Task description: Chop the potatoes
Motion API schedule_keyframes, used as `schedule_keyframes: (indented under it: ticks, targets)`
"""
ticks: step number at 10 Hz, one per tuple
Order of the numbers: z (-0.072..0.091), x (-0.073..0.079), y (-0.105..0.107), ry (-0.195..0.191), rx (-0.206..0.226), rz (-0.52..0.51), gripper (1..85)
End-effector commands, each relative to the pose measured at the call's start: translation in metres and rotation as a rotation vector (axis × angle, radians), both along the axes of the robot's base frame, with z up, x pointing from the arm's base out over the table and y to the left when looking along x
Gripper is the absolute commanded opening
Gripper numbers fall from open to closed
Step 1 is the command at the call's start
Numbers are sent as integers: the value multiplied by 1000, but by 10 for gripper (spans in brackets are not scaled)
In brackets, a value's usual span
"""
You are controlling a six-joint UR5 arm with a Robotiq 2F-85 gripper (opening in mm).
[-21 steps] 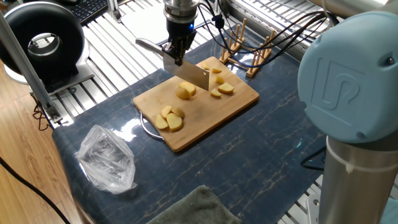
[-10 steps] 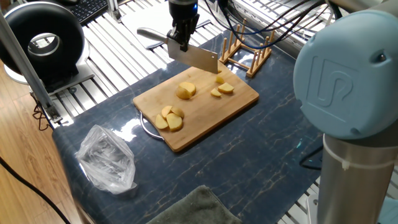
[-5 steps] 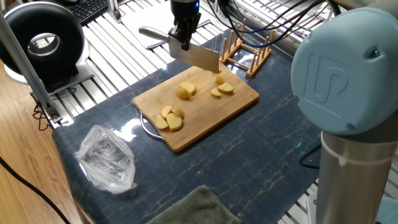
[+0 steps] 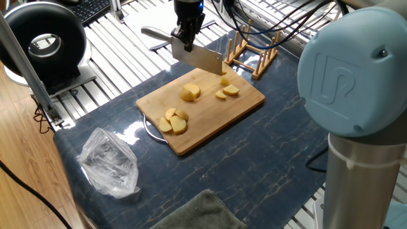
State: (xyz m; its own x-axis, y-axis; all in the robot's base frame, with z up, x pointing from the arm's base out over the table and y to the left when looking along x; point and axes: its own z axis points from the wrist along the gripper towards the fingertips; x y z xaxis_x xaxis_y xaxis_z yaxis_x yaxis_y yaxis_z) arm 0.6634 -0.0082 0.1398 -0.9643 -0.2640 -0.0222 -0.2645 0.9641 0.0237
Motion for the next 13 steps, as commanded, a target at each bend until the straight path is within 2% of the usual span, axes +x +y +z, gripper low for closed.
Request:
schedule_keyframes:
  ticks: [1, 2, 4, 6, 7, 8, 12, 13]
  targets:
    - [1, 3, -4, -11, -9, -15, 10]
    - [1, 5, -7, -17, -21, -34, 10]
    - [1, 1, -8, -3, -26, -51, 10]
    - [1, 6, 2, -23, 11, 35, 10]
    - [2, 7, 11, -31, 47, 51, 10]
    - [3, 11, 15, -47, 60, 58, 10]
    - [3, 11, 16, -45, 64, 33, 10]
    - [6, 9, 18, -37, 43, 25, 10]
